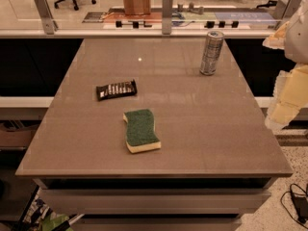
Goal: Move redbull can near sponge
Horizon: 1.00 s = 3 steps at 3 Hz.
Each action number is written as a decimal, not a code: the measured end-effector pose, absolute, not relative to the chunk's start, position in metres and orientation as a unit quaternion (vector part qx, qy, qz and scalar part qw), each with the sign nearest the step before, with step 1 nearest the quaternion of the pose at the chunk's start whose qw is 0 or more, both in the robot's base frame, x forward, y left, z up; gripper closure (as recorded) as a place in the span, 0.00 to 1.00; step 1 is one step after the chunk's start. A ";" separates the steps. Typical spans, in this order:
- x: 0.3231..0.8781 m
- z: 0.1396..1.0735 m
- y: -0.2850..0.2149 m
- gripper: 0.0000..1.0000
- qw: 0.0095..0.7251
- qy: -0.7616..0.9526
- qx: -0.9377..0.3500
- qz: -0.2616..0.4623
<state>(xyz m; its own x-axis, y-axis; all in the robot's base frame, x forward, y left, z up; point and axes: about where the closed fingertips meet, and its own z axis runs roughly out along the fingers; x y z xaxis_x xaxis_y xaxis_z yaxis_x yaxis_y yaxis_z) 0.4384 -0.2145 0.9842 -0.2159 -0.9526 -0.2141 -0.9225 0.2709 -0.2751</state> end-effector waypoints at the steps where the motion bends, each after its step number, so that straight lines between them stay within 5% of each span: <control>1: 0.442 0.985 -0.215 0.00 0.178 0.779 -0.599 -0.043; 3: 0.476 0.972 -0.240 0.00 0.270 0.801 -0.534 -0.013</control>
Offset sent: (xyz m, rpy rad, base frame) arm 0.0467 -0.0273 -0.0151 0.1980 -0.0938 -0.1086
